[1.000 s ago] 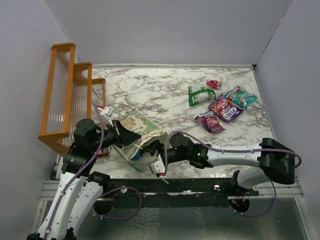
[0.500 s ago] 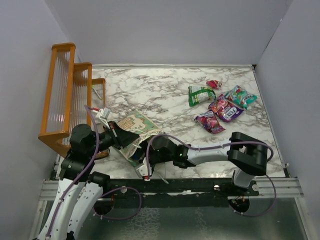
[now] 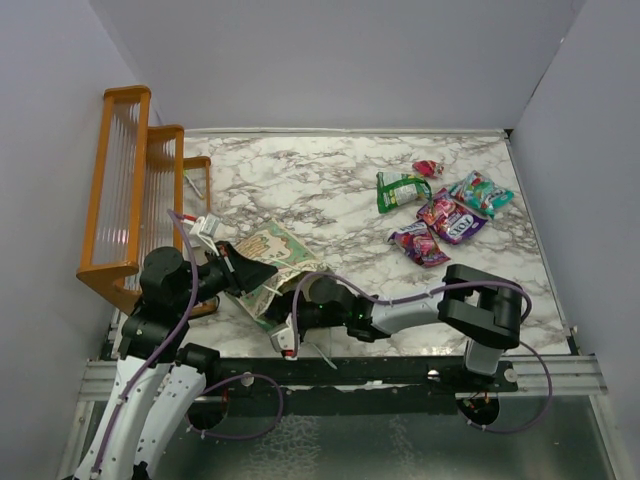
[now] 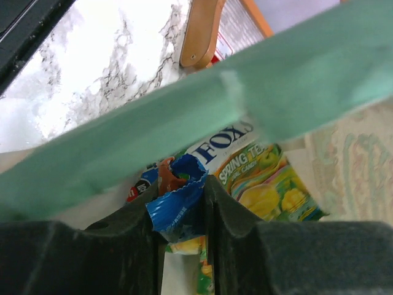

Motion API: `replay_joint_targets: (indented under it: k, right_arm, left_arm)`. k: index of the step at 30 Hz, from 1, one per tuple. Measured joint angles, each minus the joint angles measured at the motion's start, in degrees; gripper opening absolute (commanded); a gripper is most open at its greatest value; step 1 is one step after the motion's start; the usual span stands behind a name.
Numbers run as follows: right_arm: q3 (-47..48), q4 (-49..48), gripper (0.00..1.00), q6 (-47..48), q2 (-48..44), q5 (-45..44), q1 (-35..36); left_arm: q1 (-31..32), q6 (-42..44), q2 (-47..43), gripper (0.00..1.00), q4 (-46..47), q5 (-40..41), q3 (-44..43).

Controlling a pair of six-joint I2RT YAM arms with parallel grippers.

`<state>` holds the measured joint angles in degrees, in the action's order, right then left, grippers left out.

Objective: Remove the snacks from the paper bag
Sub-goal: Take out the snack from the paper bag, then place the snack at the center of the board.

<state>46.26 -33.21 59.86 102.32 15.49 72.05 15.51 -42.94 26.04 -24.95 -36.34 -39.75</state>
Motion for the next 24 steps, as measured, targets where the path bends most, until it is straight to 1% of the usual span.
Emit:
replay_joint_targets:
  k: [5,10,19,22,24]
  right_arm:
    - [-5.0,-6.6,0.19,-4.9,-0.8,-2.1,0.0]
    - [-9.6,-10.2,0.18,-10.3,-5.5,-4.4,0.0]
    - [-13.3,-9.2,0.17,-20.7,-18.2,-8.0,0.0]
    - [-13.3,-6.4,0.17,-23.5,-22.1,-7.9,0.0]
    - [-13.3,-2.9,0.17,-25.9,-25.9,-7.9,0.0]
  left_arm:
    - [0.0,0.0,0.5,0.00,0.0,0.3,-0.1]
    - [0.0,-0.3,0.4,0.00,0.1,1.5,-0.1]
    - [0.0,-0.7,-1.5,0.00,0.6,3.6,-0.1]
    - [0.0,-0.7,-1.7,0.00,0.4,3.9,-0.1]
    - [0.0,-0.7,-1.7,0.00,0.5,4.2,-0.1]
